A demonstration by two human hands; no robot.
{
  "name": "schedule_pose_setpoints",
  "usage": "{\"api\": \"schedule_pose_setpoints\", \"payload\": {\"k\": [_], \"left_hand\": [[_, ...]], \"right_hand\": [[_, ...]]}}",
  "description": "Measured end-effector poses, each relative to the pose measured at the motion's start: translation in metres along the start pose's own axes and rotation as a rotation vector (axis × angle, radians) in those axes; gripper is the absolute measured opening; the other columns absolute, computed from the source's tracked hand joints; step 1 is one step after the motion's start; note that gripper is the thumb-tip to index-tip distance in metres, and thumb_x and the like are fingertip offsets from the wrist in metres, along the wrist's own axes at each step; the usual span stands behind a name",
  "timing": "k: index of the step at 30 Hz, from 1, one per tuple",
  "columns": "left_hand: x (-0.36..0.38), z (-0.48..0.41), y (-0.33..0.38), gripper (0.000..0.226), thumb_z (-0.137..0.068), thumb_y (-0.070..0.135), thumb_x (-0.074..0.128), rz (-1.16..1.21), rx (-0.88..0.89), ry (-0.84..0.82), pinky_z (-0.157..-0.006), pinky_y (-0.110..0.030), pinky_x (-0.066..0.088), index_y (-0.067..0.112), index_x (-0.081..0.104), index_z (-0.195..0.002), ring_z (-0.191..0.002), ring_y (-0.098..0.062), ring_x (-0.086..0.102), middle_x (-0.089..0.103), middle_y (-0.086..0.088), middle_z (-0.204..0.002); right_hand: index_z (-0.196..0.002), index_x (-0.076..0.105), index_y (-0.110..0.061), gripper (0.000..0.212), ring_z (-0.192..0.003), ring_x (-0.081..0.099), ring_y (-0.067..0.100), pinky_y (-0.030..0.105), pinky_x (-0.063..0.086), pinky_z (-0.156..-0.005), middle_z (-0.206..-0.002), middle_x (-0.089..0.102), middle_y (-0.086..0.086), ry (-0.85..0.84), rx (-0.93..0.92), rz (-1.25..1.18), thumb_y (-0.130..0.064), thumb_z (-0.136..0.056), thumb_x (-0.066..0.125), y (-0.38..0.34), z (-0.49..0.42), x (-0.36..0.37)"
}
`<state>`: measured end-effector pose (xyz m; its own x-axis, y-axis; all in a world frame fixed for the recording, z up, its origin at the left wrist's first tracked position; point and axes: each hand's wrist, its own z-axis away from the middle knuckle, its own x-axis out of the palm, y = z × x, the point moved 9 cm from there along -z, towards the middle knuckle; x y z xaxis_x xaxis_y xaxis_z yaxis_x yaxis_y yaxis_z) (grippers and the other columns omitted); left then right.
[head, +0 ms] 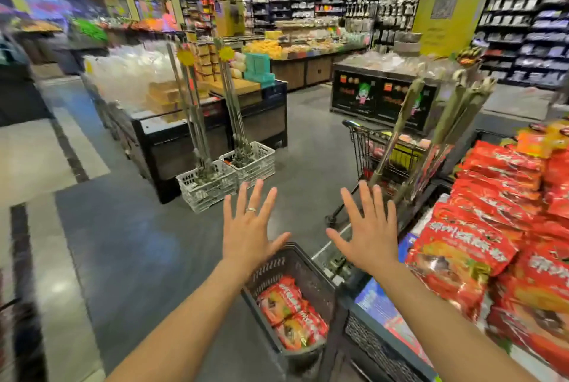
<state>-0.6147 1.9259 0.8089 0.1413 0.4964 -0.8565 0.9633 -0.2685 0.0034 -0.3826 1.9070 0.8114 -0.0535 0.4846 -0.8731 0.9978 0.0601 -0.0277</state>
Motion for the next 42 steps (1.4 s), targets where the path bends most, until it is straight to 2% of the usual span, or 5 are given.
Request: {"api": "schedule_pose_setpoints", "payload": {"k": [12, 19, 33, 37, 42], "left_hand": [[0.112, 0.018, -0.096, 0.100, -0.075, 0.079, 0.055, -0.014, -0.051, -0.278, -0.117, -0.062, 0.019, 0.026, 0.032, -0.156, -0.151, -0.038, 0.019, 0.028, -0.010, -0.163], [0.244, -0.044, -0.094, 0.097, -0.075, 0.082, 0.036, 0.021, 0.069, -0.454, -0.116, -0.063, 0.020, 0.026, 0.036, -0.154, -0.151, -0.038, 0.021, 0.030, -0.010, -0.162], [0.500, -0.055, -0.068, 0.106, -0.078, 0.081, 0.052, 0.088, 0.303, -0.806, -0.118, -0.059, 0.018, 0.017, 0.024, -0.158, -0.153, -0.036, 0.016, 0.023, -0.011, -0.165], [0.593, -0.034, -0.071, 0.112, -0.073, 0.088, 0.025, 0.104, 0.349, -0.918, -0.121, -0.054, 0.013, 0.020, 0.010, -0.160, -0.155, -0.030, 0.007, 0.011, -0.007, -0.168], [0.722, -0.002, -0.086, 0.111, -0.074, 0.081, 0.042, 0.212, 0.226, -1.108, -0.120, -0.050, 0.020, 0.018, 0.011, -0.160, -0.154, -0.027, 0.012, 0.010, -0.008, -0.168]], "right_hand": [[-0.155, 0.032, -0.025, 0.094, -0.149, 0.019, 0.040, 0.060, 0.023, -0.113, -0.162, 0.022, 0.017, -0.223, -0.020, -0.041, -0.078, -0.078, 0.038, -0.083, -0.022, 0.144], [-0.155, 0.032, -0.023, 0.096, -0.148, 0.020, 0.040, 0.056, 0.014, -0.113, -0.161, 0.025, 0.017, -0.371, 0.199, -0.129, -0.077, -0.077, 0.048, -0.060, -0.036, 0.281], [-0.157, 0.016, -0.033, 0.091, -0.152, 0.000, 0.033, 0.055, 0.010, -0.119, -0.166, 0.007, 0.010, -0.641, 0.744, -0.297, -0.077, -0.082, 0.042, -0.031, 0.039, 0.475], [-0.155, 0.029, -0.028, 0.091, -0.147, 0.022, 0.045, 0.060, 0.037, -0.106, -0.164, 0.020, 0.012, -0.686, 0.887, -0.261, -0.074, -0.080, 0.051, -0.036, 0.076, 0.541], [-0.157, 0.007, -0.038, 0.096, -0.152, 0.002, 0.037, 0.053, 0.025, -0.116, -0.167, 0.000, 0.006, -0.752, 1.145, -0.309, -0.070, -0.082, 0.058, -0.044, 0.124, 0.641]]}}
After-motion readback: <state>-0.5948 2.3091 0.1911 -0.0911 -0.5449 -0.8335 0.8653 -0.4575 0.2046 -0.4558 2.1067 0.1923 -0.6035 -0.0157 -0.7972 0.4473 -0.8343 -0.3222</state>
